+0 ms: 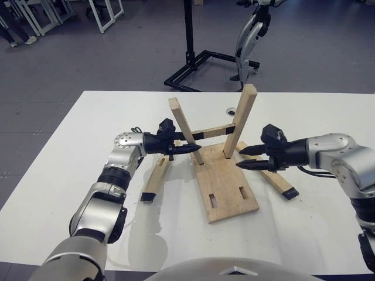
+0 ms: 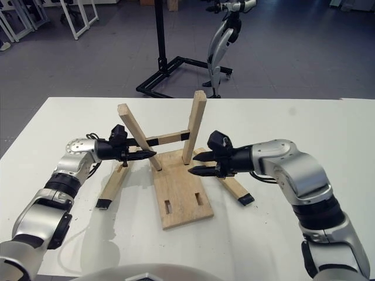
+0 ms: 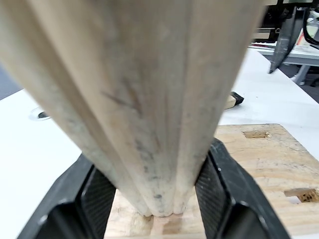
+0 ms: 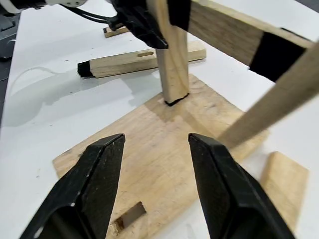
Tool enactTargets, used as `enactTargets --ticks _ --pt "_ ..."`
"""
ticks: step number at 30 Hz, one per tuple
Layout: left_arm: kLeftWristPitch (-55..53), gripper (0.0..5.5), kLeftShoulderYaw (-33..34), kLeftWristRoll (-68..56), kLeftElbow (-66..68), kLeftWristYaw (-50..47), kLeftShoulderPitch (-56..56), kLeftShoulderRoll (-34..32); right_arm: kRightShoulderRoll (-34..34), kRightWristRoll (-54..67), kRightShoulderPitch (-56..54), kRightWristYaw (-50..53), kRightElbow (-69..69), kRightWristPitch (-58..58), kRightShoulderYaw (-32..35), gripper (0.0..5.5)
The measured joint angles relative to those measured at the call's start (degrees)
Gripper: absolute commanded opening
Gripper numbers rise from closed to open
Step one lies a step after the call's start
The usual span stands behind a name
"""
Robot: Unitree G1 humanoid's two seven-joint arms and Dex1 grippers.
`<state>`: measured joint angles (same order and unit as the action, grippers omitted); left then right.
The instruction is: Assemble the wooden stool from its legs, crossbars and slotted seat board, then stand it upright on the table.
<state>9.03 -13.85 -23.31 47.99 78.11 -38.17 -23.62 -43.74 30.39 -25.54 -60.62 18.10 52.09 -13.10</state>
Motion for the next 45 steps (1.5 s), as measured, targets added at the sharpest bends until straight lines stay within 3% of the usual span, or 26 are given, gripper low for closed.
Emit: enactTargets --ticks 6,11,18,23,25,27,31,35,37,41,45 --pt "3.1 2.04 0.1 2.1 2.6 2.3 -2.0 3.5 2.4 -1.4 2.2 -2.9 0.8 -3.3 -7.8 2.38" --pt "8.6 3.18 -0.4 8.0 3.6 2.4 -2.0 4.3 1.9 -15.0 8.7 1.0 -2.0 -17.2 -15.6 2.35" --pt "7.2 4.36 0.7 10.0 3.3 5.1 -2.1 4.0 2.1 -18.4 11.6 1.7 -4.6 -27.1 -15.5 2.35" --pt "-1.9 4.53 -2.8 14.0 2.7 12.8 -5.7 -6.2 3.3 -18.7 14.3 4.8 -2.9 -26.9 -14.5 2.35" --pt "-6.7 4.53 -5.8 15.8 3.0 13.6 -6.9 -11.9 3.6 -18.8 15.4 5.9 -2.2 -26.8 -14.0 2.35" --pt "-10.1 4.53 -4.8 18.6 4.7 11.4 -10.1 -15.4 4.6 -18.8 16.0 7.2 -1.7 -26.2 -13.7 2.35" --pt "-23.0 3.97 9.0 12.1 2.9 -8.7 -20.7 -14.5 5.9 -18.7 17.0 9.1 -1.0 -25.7 -12.7 2.35" --pt "-36.6 3.28 21.7 4.3 -14.6 -34.2 -19.8 -6.0 7.2 -18.7 17.4 9.9 -0.2 -25.7 -12.3 2.35" --pt "-44.7 2.96 25.0 0.6 -26.4 -43.8 -17.2 0.0 7.3 -18.7 17.5 10.2 0.0 -25.7 -12.3 2.35" --pt "-64.0 2.96 27.6 -8.9 -53.4 -61.1 -7.7 15.1 7.4 -18.8 17.9 10.9 0.3 -25.6 -12.3 2.35" --pt "-78.3 2.96 29.5 -15.3 -74.7 -73.8 -0.4 23.7 7.7 -19.1 19.6 13.9 0.3 -24.1 -12.5 2.35"
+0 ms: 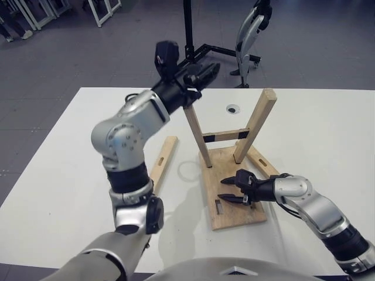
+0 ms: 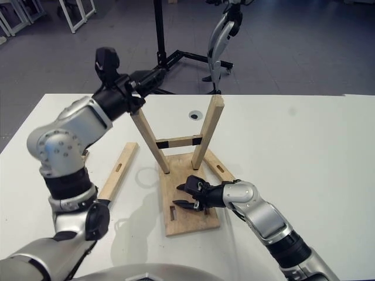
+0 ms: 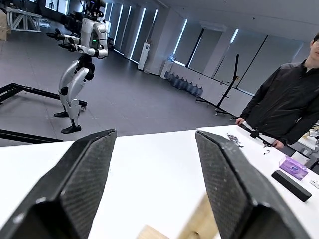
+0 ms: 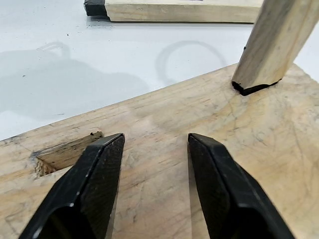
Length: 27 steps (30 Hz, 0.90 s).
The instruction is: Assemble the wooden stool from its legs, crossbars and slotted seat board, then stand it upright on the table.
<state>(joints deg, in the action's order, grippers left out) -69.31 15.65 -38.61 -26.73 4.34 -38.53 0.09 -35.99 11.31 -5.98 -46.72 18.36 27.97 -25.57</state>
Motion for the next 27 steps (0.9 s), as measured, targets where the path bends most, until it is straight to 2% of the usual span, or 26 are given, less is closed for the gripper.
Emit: enactTargets --ticks 4,9,12,14,17,20,22,23,24,27 --pt "0.0 2.96 0.7 -0.7 -3.3 -3.1 -1.4 0.1 0.0 -0.4 0.4 0.5 0.4 0.4 -0.1 2.35" --pt "14.4 2.96 6.9 -5.6 -2.7 -5.2 -23.9 -0.6 0.2 -0.4 0.6 1.5 0.7 0.5 -0.3 2.35" --pt "18.1 2.96 7.9 -6.0 1.1 -6.0 -29.8 -4.0 0.2 -0.4 0.7 1.8 0.8 0.8 -0.4 2.35" --pt "15.5 2.96 6.6 -6.1 4.2 -6.7 -23.1 -3.8 0.2 -0.4 0.7 2.1 0.9 0.9 -0.5 2.35" --pt "9.9 2.96 -0.5 -6.2 6.4 -5.7 -2.4 -0.6 0.3 -0.1 0.5 2.0 1.6 0.7 -0.1 2.35" --pt "11.0 2.96 -5.7 -8.7 0.1 -4.7 9.9 2.9 0.1 0.1 0.5 2.0 1.4 0.8 0.1 2.35" --pt "9.9 2.96 -12.0 -11.1 -4.9 -4.7 18.5 5.4 0.0 0.0 0.9 2.1 1.2 1.0 0.1 2.35" --pt "5.5 2.96 -16.5 -11.2 -2.6 -4.8 22.2 4.2 0.0 -0.2 0.9 2.2 1.2 1.2 -0.2 2.35" --pt "4.0 2.96 -18.2 -11.0 -0.4 -5.0 25.4 3.5 0.1 -0.1 1.0 2.2 1.4 1.2 -0.4 2.35" --pt "9.0 2.96 -13.1 -10.5 3.6 -3.8 16.5 3.2 0.1 -0.5 1.3 2.5 1.5 1.3 -0.7 2.35"
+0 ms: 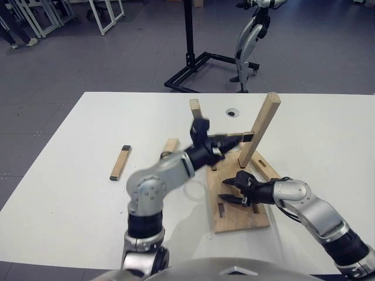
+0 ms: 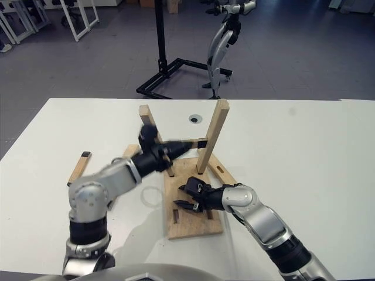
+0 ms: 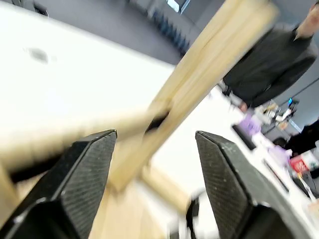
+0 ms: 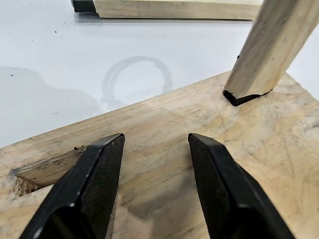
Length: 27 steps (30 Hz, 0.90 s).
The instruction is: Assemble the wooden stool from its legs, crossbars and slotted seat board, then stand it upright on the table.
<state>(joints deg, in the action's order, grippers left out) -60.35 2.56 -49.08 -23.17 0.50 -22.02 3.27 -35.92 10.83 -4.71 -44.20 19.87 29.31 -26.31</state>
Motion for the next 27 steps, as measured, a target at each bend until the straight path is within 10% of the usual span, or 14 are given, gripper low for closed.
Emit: enactTargets --ticks 11,27 --pt "3.1 2.96 10.2 -47.5 -3.4 4.2 -16.1 -12.1 4.1 -1.2 -11.4 -5.7 -14.1 -4.5 -1.7 2.35" --pt "15.6 2.96 22.5 -48.5 3.9 6.7 -18.0 -35.5 18.1 -3.9 -34.5 -13.1 -59.9 -21.6 1.0 2.35"
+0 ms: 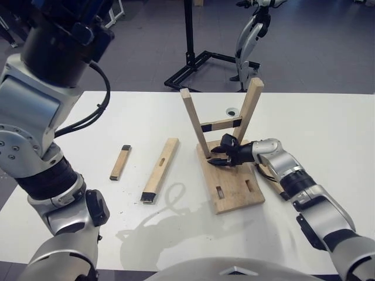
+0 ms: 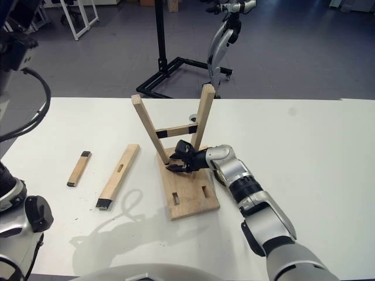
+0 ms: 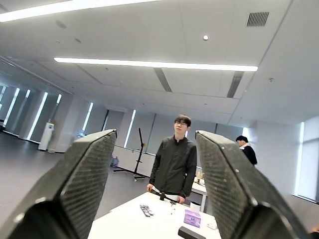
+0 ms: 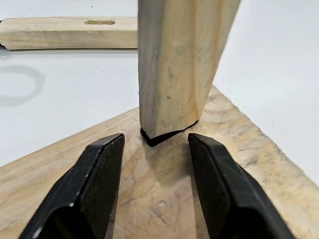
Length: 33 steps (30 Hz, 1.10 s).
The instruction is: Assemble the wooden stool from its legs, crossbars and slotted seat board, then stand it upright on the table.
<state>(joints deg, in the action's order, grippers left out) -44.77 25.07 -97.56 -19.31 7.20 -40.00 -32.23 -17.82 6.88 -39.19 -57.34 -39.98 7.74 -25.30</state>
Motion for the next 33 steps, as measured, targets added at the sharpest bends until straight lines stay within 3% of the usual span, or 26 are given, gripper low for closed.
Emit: enactTargets --ticks 4,8,13,20,25,33 --pt "0.4 2.96 -0.4 -0.3 0.6 -0.5 2.7 -0.2 -0.6 4.9 -0.1 0.2 1.9 7.5 9.2 2.35" --pt "0.7 2.96 -4.2 1.7 -0.5 -1.4 8.8 2.9 -4.8 17.5 3.6 4.2 25.5 24.3 21.9 2.35" --pt "2.2 2.96 -6.1 4.2 -2.7 -1.4 16.8 6.0 -11.4 31.8 10.7 6.7 53.5 42.5 29.0 2.35" --pt "1.7 2.96 -6.7 8.9 -2.2 -1.4 21.3 3.4 -25.2 31.4 26.1 6.3 64.4 48.1 28.6 2.35" --pt "0.7 2.96 -7.0 13.7 -1.3 -1.2 25.8 2.2 -32.5 23.9 39.5 3.6 65.1 42.0 23.0 2.35" --pt "0.8 2.96 -7.4 24.7 2.6 0.4 27.8 2.2 -30.1 13.5 37.1 3.3 55.4 31.0 14.8 2.35"
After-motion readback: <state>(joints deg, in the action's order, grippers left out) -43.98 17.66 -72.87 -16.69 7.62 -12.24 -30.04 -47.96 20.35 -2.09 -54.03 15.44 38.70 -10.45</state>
